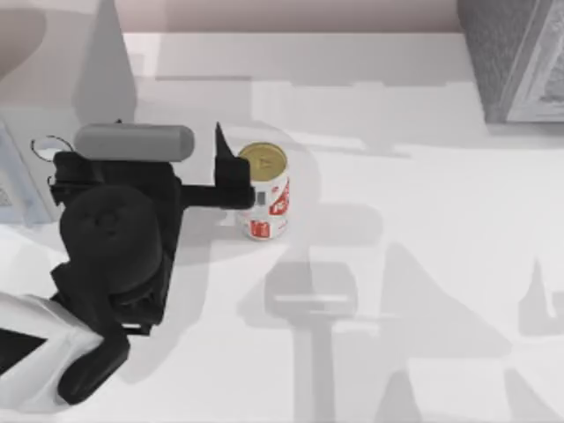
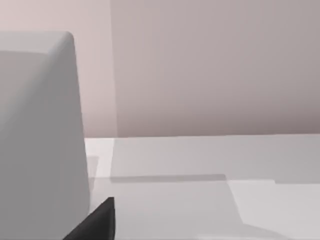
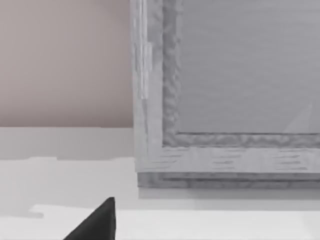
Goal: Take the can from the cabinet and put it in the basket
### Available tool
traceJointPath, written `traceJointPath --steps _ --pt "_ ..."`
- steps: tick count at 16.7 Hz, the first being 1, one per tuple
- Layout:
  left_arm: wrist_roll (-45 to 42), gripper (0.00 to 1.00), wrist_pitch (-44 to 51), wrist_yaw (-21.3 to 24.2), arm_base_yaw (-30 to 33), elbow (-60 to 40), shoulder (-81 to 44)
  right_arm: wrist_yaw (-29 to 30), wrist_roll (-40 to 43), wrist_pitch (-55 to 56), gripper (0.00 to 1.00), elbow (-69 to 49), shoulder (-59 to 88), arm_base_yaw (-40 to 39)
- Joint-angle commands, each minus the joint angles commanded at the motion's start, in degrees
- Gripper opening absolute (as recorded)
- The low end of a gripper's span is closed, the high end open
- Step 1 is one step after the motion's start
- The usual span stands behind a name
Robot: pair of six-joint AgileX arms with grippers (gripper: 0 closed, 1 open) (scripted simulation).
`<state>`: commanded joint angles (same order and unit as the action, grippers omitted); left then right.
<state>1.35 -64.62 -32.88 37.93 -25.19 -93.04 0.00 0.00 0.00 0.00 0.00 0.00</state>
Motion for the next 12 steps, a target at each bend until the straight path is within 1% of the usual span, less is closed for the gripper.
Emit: traceJointPath --steps 4,7,9,12 --pt "-0.8 1.00 -15.2 -8.5 7.3 -6.4 -20.2 0.0 0.0 0.0 1.00 0.0 0.0 0.0" --pt "-1.4 1.00 -24.7 -13.9 11.7 -10.4 -32.6 0.0 0.0 0.0 1.00 0.0 0.0 0.0" --pt "-1.8 1.00 -29.8 -16.8 13.9 -12.5 -39.2 0.0 0.0 0.0 1.00 0.0 0.0 0.0" --pt "-2.2 1.00 -34.8 -19.8 16.1 -14.7 -45.6 0.0 0.0 0.0 1.00 0.0 0.0 0.0"
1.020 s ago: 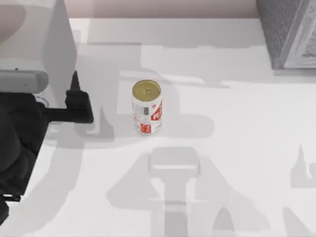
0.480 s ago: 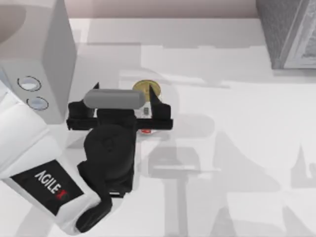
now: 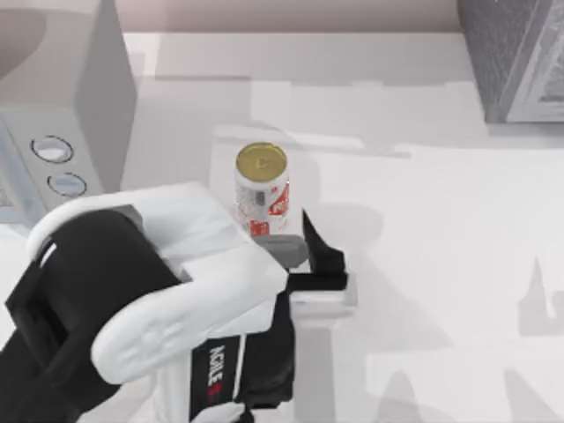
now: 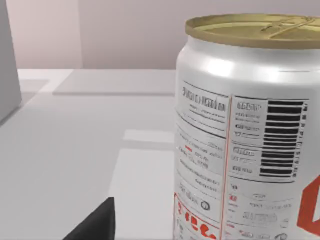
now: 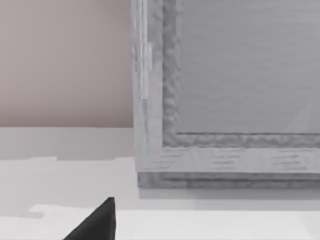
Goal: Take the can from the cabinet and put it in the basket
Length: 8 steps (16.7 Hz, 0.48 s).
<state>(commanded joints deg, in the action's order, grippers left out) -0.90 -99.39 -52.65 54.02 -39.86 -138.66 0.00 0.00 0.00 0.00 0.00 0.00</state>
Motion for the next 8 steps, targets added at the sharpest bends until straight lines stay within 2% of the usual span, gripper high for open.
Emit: traceJointPath --steps 8 --pt "-0.1 1.00 -1.1 -0.7 0.2 -0.9 -2.3 0.0 0.0 0.0 1.00 0.0 0.0 0.0"
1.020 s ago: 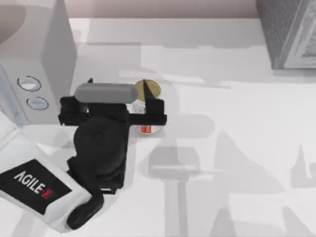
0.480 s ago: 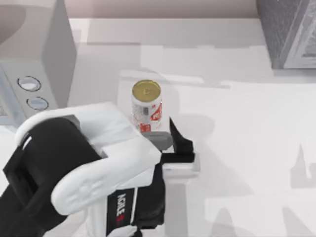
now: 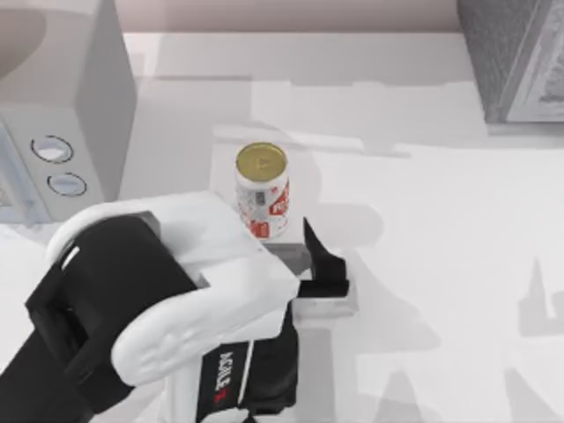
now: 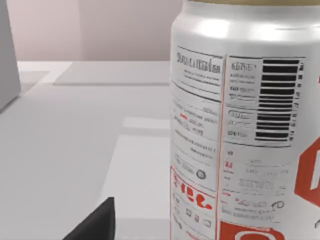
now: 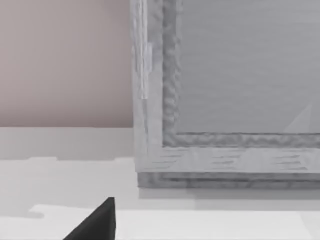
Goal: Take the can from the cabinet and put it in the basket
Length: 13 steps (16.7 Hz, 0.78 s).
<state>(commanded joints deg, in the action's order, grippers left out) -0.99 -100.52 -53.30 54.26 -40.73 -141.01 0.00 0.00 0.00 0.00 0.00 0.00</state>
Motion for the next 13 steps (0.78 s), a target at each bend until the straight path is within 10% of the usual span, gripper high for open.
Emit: traceJointPath --steps 13 --pt "0.1 1.00 9.1 8.9 -8.7 -10.6 -1.1 0.0 0.0 0.0 1.00 0.0 0.0 0.0"
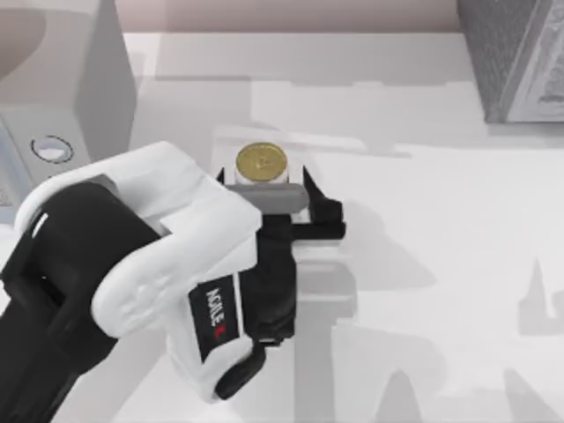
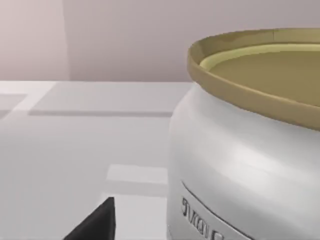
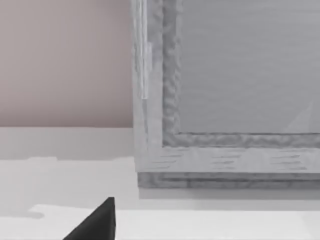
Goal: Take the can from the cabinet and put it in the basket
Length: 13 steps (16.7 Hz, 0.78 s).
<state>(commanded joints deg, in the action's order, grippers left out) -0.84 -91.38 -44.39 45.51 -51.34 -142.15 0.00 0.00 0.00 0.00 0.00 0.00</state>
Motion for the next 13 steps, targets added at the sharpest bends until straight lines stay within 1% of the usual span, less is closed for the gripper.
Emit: traceJointPath --steps 13 --pt "0.0 0.02 0.0 0.0 0.0 0.0 0.0 0.0 0.0 0.0 1.00 0.0 0.0 0.0"
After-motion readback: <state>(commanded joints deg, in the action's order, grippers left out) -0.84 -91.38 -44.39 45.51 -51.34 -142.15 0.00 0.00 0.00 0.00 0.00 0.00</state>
